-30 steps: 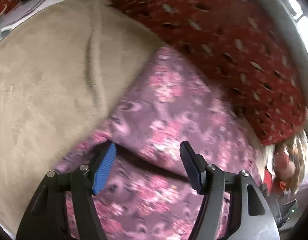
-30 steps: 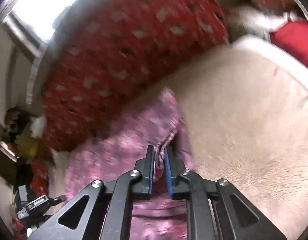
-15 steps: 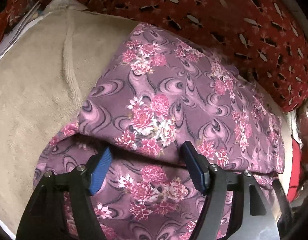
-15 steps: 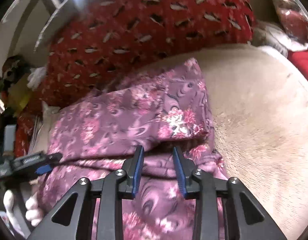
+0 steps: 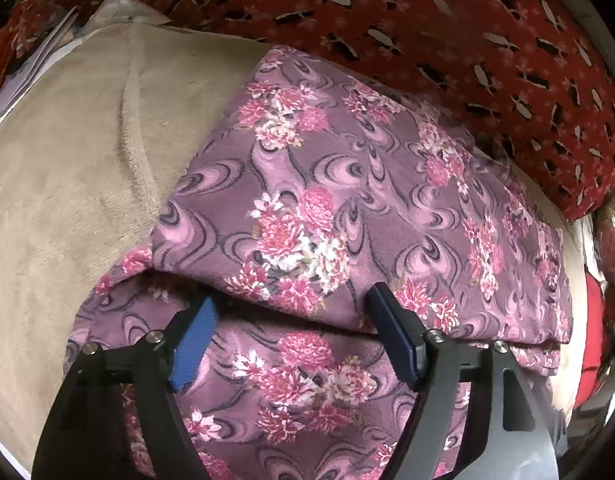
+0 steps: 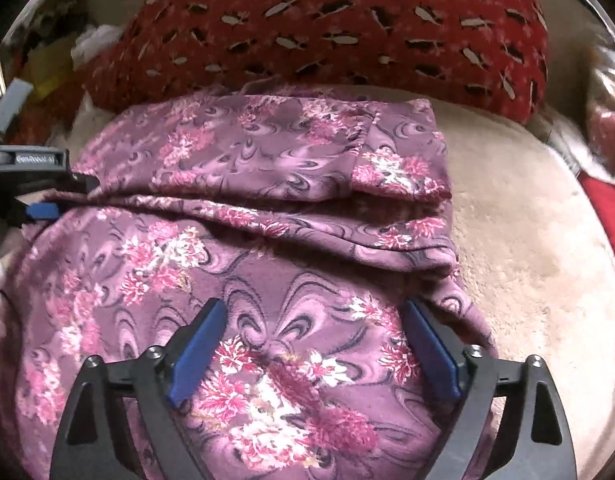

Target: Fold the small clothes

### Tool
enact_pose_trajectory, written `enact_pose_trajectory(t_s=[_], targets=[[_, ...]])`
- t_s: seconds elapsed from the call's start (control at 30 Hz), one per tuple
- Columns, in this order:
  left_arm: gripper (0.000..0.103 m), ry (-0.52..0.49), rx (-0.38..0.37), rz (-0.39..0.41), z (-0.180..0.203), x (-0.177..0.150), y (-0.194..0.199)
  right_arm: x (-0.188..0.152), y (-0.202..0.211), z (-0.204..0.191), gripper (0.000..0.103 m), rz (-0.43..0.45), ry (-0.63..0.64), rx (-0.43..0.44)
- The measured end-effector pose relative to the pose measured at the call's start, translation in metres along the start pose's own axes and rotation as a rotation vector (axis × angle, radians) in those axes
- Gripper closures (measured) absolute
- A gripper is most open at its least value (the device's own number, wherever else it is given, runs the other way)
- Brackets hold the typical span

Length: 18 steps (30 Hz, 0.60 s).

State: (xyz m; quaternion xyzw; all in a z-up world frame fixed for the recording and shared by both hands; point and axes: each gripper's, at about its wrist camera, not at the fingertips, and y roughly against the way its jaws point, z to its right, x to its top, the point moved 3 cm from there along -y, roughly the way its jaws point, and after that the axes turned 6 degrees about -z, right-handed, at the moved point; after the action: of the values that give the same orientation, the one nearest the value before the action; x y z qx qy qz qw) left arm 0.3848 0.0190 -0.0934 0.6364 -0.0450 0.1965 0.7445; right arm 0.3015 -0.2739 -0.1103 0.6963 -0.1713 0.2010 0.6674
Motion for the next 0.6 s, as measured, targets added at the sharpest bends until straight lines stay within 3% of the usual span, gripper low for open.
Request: enact_pose_trajectory(t_s=[0.1,0.3,0.5,0.6], targets=[[0.025,-0.04,-0.007,-0.011,-0.002,-0.005,0.003,0.0,0.0,0.005,0.01,-0.02,-0.017,0.027],[0.024,-0.111,-0.027,-0.126,-0.017,-0.047,0.024,-0.011,0.009,0.004,0.01,-0.074,-0.05,0.069],[0.024,-0.149,-0.012,-0.211,-0.046,-0.099,0.048,-0.052,0.036,-0.004,0.009,-0.106,-0.003,0.055],[0.024,-0.13,-0.049,-0.261,-0.067,-0.119,0.06,-0.076,0.051,-0.009,0.009,-0.144,0.056,0.033]])
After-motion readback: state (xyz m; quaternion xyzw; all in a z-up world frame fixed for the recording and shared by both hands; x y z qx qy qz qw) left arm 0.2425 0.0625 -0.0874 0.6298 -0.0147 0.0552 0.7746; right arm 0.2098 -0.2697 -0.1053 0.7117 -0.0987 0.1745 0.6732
